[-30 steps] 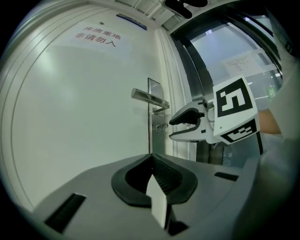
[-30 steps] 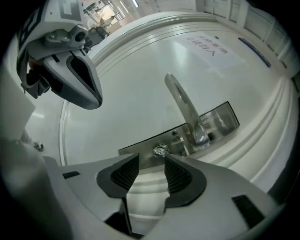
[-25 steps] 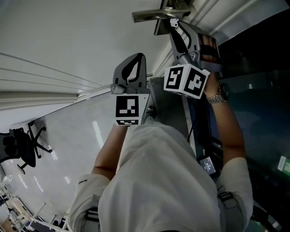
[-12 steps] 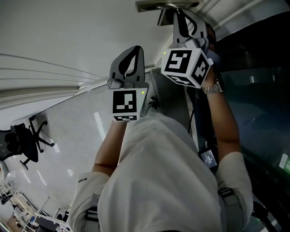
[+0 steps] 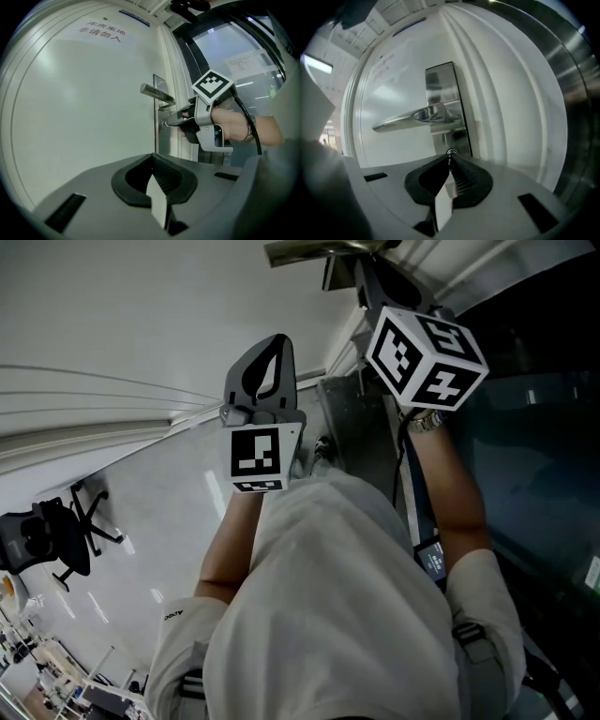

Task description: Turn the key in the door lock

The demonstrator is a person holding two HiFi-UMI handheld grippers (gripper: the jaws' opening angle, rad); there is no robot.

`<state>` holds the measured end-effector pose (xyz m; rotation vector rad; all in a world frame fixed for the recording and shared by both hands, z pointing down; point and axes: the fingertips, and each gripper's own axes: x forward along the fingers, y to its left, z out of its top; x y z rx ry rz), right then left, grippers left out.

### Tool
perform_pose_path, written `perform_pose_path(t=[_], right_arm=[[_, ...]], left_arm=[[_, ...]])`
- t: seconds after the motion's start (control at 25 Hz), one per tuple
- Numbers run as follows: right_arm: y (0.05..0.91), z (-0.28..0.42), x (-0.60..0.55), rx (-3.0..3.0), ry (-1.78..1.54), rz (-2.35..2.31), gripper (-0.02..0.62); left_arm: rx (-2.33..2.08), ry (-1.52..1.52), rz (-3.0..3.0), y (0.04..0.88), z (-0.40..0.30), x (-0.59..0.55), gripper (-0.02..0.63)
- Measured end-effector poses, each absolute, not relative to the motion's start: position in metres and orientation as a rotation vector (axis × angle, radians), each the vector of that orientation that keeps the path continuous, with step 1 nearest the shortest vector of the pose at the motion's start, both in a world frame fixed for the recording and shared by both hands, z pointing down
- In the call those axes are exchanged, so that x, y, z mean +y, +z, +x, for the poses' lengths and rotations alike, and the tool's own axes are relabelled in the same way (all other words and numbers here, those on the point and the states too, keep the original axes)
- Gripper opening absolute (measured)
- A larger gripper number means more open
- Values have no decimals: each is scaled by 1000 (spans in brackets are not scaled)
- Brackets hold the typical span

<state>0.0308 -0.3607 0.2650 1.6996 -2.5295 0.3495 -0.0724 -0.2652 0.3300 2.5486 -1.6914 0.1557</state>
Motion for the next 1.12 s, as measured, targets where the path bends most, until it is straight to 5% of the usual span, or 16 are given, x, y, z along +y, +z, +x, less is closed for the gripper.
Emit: perform_pose_path(t=[0.6,0.92,1.12], right_arm=[[271,44,-361,-2761,1656,1565,17],[273,41,-356,-2801,1058,1525,83],[264,44,-344,-2650,318,1532,107]], left_arm=[[-1710,148,2559,328,-66,-259,9],[-1716,149,2560,327,-67,-259,9],[-1707,113,2537,328,-70,-260,9]])
